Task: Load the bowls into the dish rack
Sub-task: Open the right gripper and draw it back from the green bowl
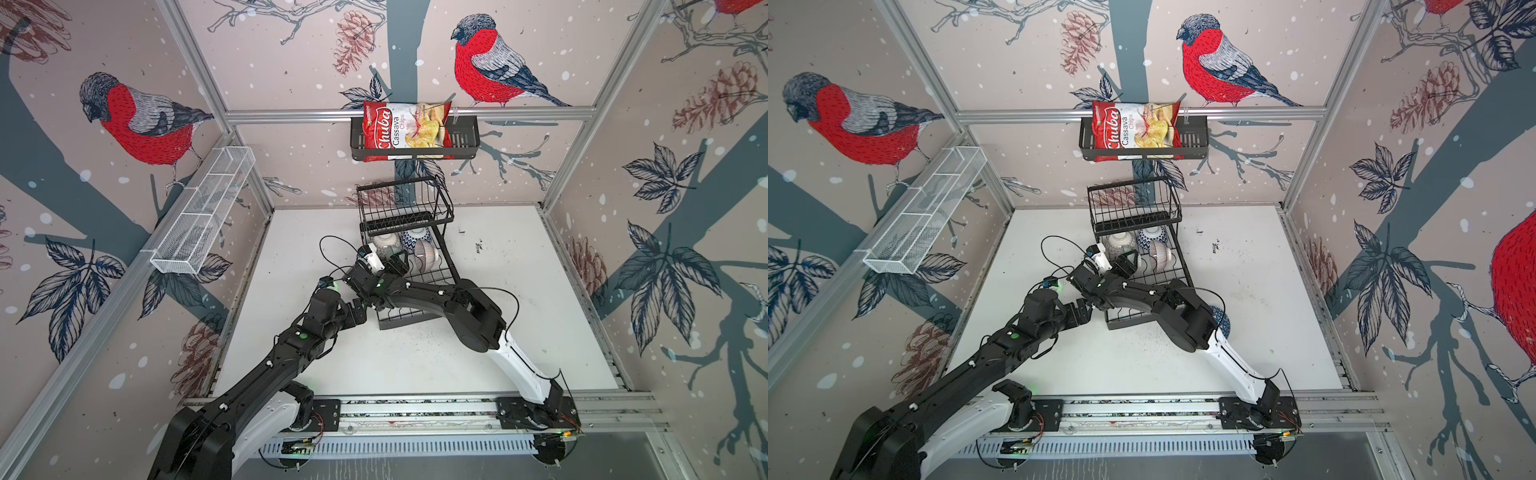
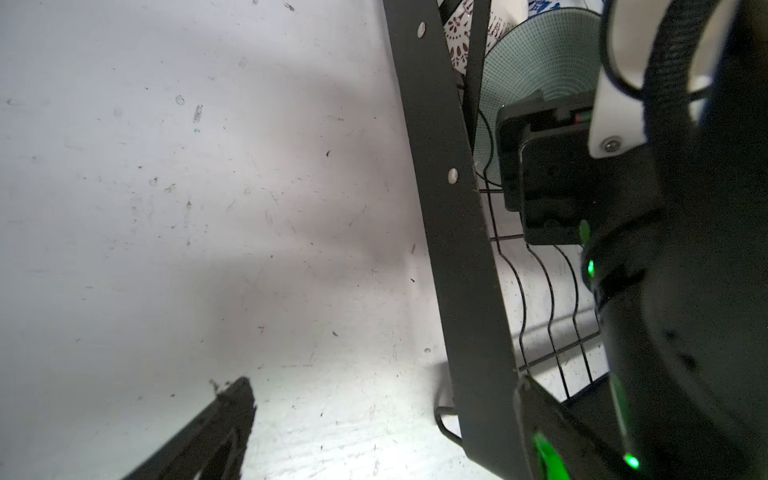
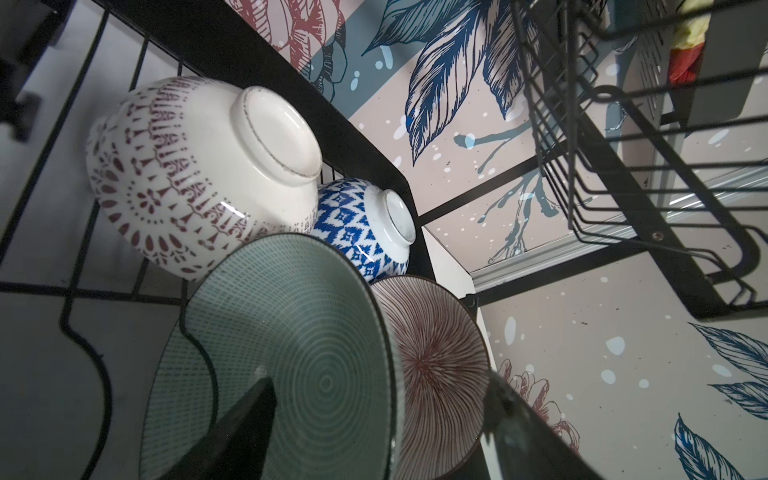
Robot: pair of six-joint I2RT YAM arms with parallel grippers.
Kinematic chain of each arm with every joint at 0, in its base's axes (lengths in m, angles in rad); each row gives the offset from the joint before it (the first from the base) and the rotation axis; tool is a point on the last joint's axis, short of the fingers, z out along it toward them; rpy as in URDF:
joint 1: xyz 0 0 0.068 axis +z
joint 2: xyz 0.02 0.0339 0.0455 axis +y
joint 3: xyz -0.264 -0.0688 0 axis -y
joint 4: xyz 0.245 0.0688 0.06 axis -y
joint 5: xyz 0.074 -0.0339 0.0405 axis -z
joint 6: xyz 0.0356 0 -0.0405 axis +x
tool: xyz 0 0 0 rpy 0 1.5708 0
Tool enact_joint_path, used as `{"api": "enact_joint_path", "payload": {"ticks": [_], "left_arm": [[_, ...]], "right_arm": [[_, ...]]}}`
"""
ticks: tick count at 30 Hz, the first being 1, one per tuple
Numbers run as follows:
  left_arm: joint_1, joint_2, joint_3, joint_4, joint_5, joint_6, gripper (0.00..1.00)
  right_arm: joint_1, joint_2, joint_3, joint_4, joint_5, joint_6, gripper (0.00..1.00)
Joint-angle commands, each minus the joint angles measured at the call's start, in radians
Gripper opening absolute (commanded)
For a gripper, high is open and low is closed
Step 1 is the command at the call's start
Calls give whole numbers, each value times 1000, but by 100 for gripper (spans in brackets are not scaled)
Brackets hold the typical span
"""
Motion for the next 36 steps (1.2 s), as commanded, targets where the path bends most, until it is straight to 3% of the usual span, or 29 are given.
{"api": "enact_joint_path", "payload": {"ticks": [1,10,20,36], "left_arm": [[-1,-5,10,83,8,3,96],[-1,-26,10,66,8,4,96],[-1,-77,19,44,28,23,97],[-1,-89,39,37,56,36,96]], "right_arm": [[20,-26,6,-33,-25,44,90],[20,-86,-48,-45,-67,112,100],[19,-136,-98,-102,-118,209,99],[17,-327,-307,-87,-183,345,100]]}}
